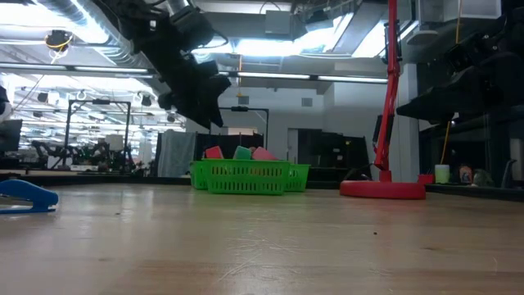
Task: Pick and place Stapler, Stapler remover, tape
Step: Put the blue stapler into the left green bin
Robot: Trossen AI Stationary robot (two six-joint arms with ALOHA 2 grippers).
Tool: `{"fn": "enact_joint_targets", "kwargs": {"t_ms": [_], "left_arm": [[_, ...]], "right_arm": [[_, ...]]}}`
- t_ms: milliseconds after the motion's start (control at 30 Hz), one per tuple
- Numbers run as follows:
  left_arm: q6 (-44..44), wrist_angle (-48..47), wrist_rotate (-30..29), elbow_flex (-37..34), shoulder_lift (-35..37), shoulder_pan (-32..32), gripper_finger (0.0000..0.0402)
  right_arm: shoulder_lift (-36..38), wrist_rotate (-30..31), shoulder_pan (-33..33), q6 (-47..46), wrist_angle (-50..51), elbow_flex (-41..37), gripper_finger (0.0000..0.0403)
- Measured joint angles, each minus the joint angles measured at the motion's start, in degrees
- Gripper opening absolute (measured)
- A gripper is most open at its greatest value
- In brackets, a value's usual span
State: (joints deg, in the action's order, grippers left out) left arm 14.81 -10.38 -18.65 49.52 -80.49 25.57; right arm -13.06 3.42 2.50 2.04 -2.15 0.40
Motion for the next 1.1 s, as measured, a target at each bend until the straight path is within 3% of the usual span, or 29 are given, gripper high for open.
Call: {"fn": "enact_joint_targets", "kwargs": {"t_ms": [333,867,1100], "left_arm": [[6.89,-3.6,21.02,0.02,0.04,-5.74,0.02],[19.05,-20.62,18.46,-0.01,0.04,-34.44,0.0198],[28.54,-20.6,17.93,-2.77,-0.14,-44.85,0.0198]], "right_arm": [[0.0,0.0,0.0,0.0,0.0,0.0,0.0282],[0.0,0.0,0.02,0.0,0.0,0.0,0.0282],[0.02,0.0,0.0,0.0,0.0,0.0,0.0282]]}}
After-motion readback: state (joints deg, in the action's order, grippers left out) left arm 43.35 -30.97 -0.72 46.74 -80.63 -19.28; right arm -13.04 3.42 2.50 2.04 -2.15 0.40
